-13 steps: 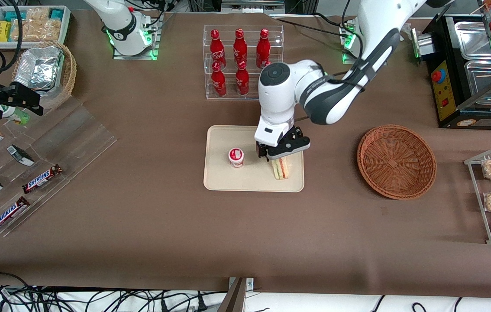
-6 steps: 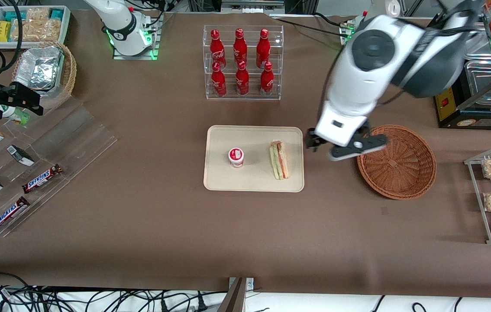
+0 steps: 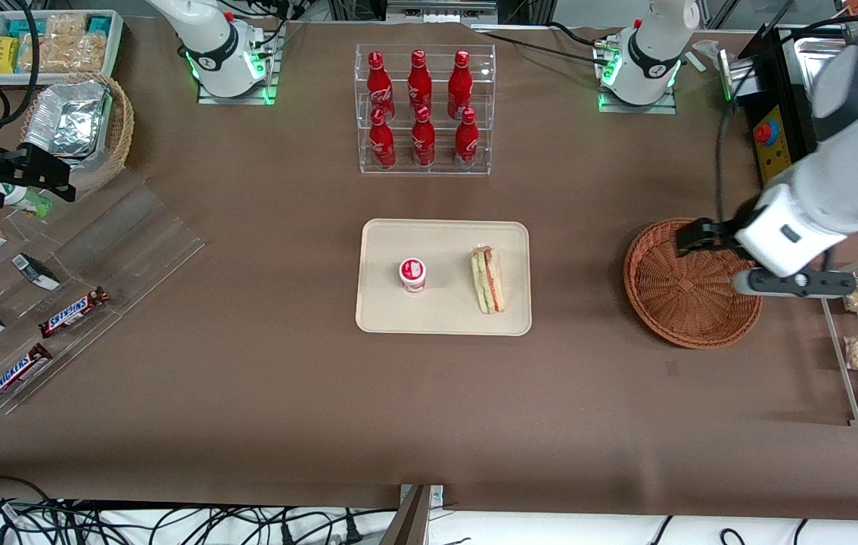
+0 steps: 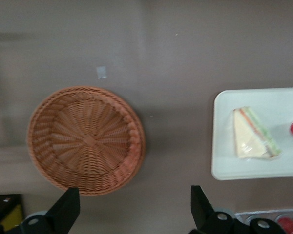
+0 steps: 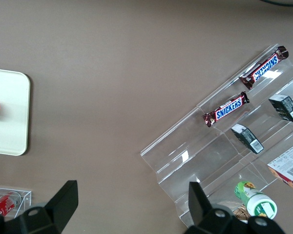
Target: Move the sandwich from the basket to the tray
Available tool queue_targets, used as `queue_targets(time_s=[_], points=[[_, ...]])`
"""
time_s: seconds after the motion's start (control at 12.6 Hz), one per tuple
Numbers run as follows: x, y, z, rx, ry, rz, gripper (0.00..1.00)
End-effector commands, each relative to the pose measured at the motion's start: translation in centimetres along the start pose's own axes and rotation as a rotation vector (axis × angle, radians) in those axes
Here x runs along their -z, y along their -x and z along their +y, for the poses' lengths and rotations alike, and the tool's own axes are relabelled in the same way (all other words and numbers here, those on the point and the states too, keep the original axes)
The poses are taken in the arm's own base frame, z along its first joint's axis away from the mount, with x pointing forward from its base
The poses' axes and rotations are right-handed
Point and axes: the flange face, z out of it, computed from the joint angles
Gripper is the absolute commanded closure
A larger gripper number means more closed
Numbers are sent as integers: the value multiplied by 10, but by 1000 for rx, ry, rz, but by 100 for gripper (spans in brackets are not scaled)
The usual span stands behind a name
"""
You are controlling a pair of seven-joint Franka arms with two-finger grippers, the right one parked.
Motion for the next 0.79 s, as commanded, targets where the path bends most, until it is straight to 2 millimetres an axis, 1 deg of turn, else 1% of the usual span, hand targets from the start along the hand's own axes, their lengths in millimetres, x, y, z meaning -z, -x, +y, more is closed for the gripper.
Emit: queue_targets(time_s=[0.0,0.08,0.16,0.24,0.32,0.56,0.71], points=[[-1,1,-43,-99,17,-34,0],[0,4,-65,-96,21,-40,0],[-1,6,-79,-110,24,-43,0],[0,8,-85,-111,32,-43,0],[-1,9,-83,-101,26,-44,0],[-2,7,-59,-120,-12,-52,0],[-3,7,-49,-123,-32,-55,0]])
